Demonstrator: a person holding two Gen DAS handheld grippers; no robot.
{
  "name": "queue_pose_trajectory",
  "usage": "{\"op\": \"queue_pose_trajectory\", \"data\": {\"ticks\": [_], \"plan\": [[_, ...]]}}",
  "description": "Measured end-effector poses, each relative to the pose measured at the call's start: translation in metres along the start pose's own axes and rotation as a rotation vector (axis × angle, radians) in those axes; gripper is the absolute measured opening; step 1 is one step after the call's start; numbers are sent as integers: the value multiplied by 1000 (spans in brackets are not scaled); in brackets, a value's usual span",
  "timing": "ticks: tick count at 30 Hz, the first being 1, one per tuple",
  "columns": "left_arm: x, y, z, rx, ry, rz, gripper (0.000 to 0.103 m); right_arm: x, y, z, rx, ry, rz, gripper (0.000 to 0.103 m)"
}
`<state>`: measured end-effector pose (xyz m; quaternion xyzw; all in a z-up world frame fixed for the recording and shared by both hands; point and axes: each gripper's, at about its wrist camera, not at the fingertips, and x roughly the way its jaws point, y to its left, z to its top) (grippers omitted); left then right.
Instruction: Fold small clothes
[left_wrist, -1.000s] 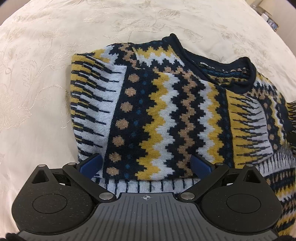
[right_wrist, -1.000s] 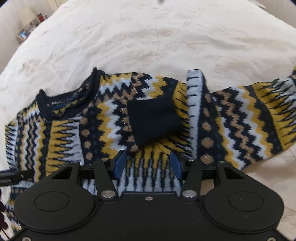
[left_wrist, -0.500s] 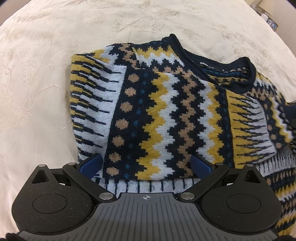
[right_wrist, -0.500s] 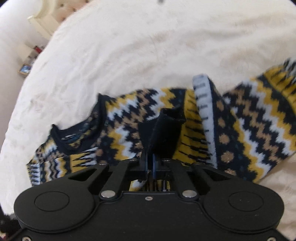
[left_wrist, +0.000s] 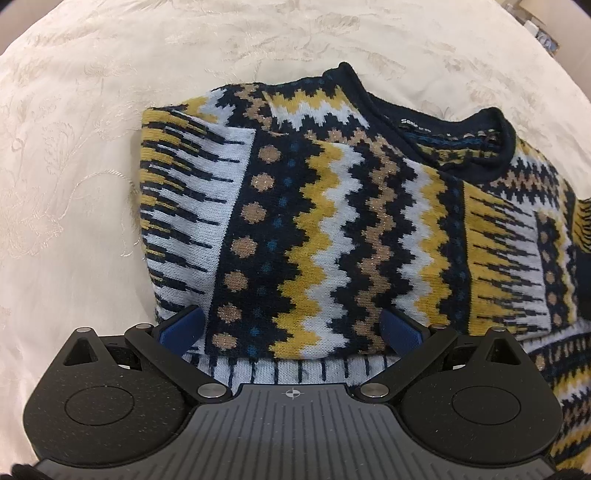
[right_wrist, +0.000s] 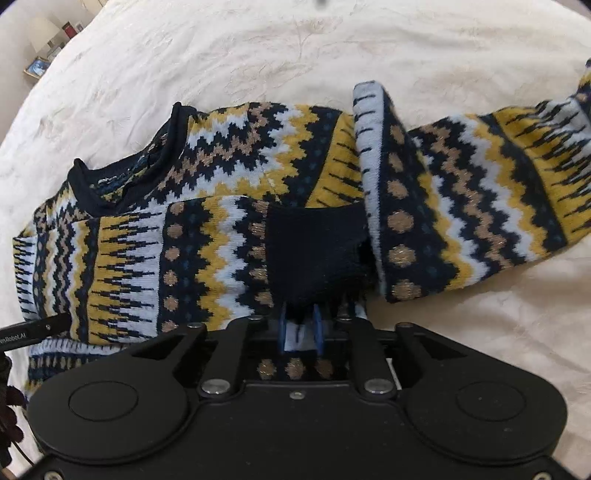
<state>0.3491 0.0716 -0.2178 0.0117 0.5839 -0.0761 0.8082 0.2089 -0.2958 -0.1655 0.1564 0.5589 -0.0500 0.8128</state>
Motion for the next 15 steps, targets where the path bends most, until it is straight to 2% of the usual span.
{"op": "queue_pose_trajectory", "data": {"ticks": [3,4,6,11,15], "plan": [[0,-4,2,5,16,16,103,-11,3,0,-7,-29,-1,31],[0,-3,3,4,21,16,103,-14,4,0,-4,-41,6,38],[-2,-3,5,0,17,8,102,-20,3,0,-2,-70,27,43],[-22,-3,-1,-13,-30,-21,101,-18,9,7,-14,-128,53,45],[-45,-3,-9,-35,-61,-30,101,2,6,9,6,-95,26,46]]}}
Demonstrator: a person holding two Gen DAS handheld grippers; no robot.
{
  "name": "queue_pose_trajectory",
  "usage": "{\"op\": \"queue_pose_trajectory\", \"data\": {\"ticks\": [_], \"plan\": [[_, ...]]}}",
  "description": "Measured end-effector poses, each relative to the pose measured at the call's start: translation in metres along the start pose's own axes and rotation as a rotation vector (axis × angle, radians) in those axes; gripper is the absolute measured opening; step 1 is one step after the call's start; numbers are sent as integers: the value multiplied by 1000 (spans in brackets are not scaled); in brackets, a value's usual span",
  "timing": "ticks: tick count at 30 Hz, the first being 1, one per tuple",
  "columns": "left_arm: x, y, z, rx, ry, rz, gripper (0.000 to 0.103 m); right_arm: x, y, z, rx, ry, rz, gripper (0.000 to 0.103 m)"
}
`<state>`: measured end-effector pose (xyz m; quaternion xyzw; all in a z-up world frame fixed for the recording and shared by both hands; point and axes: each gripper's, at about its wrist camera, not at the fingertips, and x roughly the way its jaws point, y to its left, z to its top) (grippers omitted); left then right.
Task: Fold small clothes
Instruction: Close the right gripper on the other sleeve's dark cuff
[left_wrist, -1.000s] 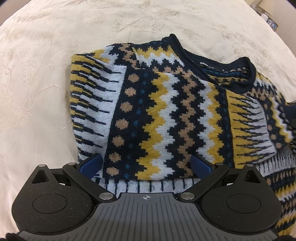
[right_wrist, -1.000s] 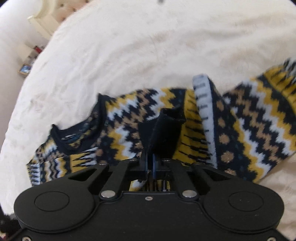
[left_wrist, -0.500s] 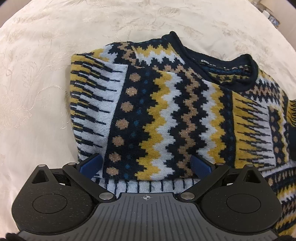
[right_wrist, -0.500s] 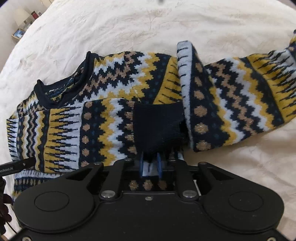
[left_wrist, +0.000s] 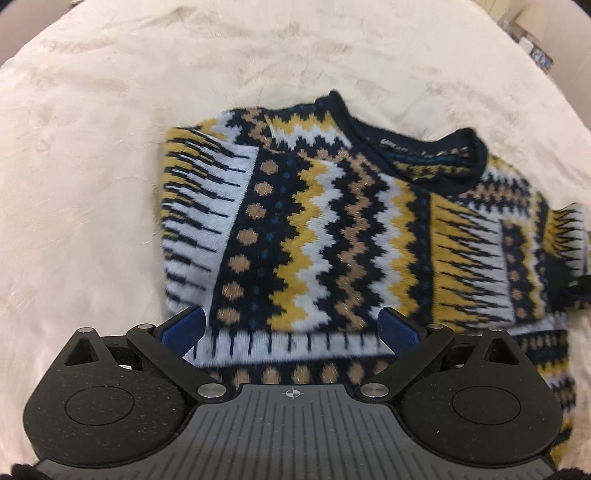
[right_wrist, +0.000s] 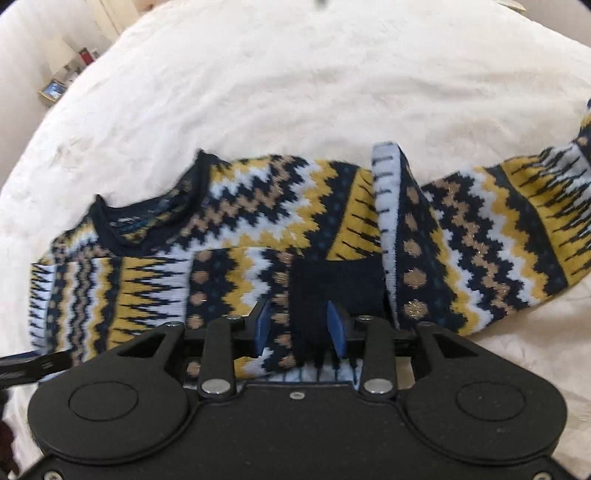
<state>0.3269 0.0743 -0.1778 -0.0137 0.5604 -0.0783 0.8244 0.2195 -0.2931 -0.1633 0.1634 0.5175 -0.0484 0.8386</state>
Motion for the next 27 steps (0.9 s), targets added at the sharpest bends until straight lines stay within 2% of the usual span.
{"op": "queue_pose_trajectory", "data": {"ticks": [2,5,9,13,18,27], "plan": [[-12,-2,-6,-12,-15,0,101,12,-6,-2,18,45,1,45],[-30,-5,-11,-28,-34,-6,101,13,-8,-2,28,48,26,45],[-54,-10,-19,-47,-47,-15,101,-9,-13,-3,15,22,76,46],[-68,-19,-24,-75,-45,-35,101,-41,-38,-4,33,-29,76,51],[-80,-37,-35,-89,-40,-53,101,-68,-85,1,79,-77,19,52],[-92,-71,-56,-122,-48,-60,101,-90,-175,25,146,-125,-95,52]]}}
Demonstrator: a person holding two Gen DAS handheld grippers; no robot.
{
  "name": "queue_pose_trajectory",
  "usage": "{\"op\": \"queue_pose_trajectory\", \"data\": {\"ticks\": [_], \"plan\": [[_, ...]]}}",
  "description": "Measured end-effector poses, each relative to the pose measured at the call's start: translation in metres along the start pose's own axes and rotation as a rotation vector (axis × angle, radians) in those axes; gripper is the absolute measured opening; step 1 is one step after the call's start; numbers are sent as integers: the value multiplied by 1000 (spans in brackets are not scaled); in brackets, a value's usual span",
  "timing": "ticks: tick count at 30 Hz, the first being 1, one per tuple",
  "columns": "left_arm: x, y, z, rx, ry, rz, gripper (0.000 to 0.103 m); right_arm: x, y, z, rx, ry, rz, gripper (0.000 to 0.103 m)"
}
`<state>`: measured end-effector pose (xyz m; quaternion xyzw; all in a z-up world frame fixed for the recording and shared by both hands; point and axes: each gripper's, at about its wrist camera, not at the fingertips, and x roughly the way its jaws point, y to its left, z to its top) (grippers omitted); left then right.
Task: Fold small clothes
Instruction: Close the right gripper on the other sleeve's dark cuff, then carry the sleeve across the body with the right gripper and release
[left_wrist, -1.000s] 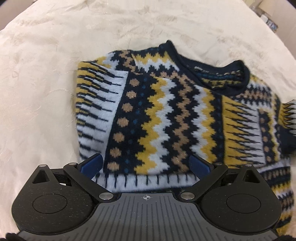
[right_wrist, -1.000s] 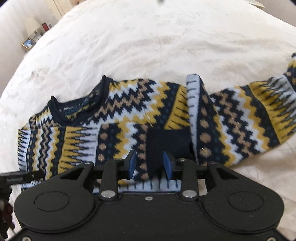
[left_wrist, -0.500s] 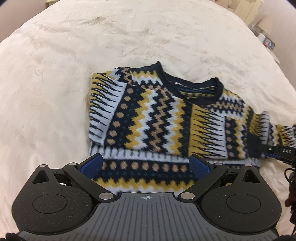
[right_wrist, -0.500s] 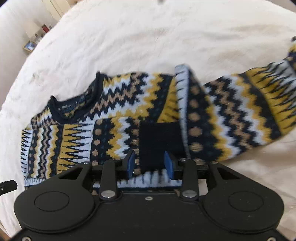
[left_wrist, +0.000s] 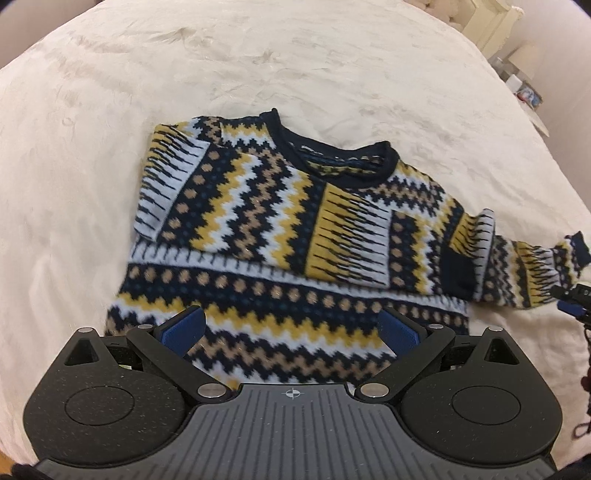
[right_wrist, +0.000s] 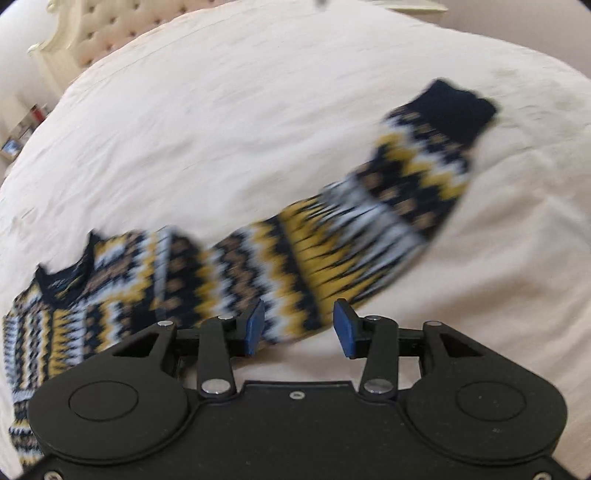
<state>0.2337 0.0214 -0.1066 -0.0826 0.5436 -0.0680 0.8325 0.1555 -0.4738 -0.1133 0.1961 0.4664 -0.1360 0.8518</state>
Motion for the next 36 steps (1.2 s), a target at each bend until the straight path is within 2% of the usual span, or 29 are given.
{"op": "queue_pose_trajectory", "data": {"ticks": [10,18,20,21,22,24,36], "plan": [[-8,-23,-25,-70,-11,32,101,12,-71,53,41,-25,-66,52],[-17,-30,-35,-87,-21,68,101,36,-78,67,73,-33,-24,53],[-18,-28,-36,-93,-20,78,101,36,-79,66,86,-44,-3,39],[-18,-27,-36,-95,-20,80,101,35,-79,66,90,-48,-8,20],[-19,-27,-37,-96,-21,82,101,33,-78,66,95,-55,-5,15],[-19,-25,-37,-95,-21,83,101,24,-78,68,97,-80,14,10],[-14,-21,-31,-64,-26,23,101,-76,-67,70,51,-285,46,10]]}}
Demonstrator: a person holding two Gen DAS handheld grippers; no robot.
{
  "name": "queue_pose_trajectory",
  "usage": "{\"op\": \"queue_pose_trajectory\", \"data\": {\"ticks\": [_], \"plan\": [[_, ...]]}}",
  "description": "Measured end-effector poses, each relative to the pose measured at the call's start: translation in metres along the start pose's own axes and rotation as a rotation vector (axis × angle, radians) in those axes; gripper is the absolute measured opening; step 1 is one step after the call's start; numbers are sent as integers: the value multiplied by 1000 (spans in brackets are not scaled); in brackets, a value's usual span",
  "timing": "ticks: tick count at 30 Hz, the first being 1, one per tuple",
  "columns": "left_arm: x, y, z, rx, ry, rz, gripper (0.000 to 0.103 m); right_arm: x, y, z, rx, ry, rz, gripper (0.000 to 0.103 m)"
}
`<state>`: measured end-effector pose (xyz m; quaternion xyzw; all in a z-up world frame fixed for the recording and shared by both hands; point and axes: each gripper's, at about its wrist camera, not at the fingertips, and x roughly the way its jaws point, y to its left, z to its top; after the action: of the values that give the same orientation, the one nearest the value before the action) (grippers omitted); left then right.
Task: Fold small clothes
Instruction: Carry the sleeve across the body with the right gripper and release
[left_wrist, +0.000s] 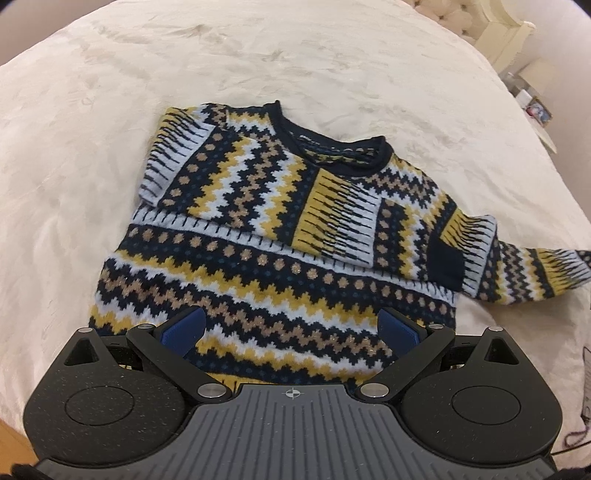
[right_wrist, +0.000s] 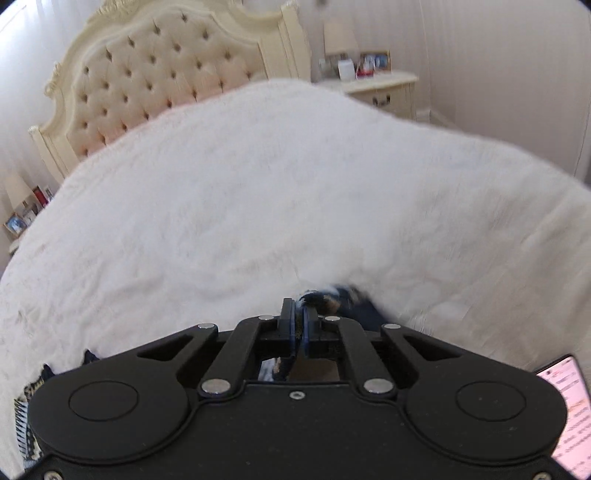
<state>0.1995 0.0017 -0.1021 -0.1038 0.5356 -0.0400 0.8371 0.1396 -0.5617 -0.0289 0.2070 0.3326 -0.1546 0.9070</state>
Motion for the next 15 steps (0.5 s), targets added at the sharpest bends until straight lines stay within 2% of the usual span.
{"op": "queue_pose_trajectory", "data": {"ticks": [8,15], "plan": [[-4,22,9,9,-4,-30,101,-19,56,2,-91,-47,60,10],[-8,59,19,5,-8,-25,101,-19,136,-15,-202,-37,189,10]]}}
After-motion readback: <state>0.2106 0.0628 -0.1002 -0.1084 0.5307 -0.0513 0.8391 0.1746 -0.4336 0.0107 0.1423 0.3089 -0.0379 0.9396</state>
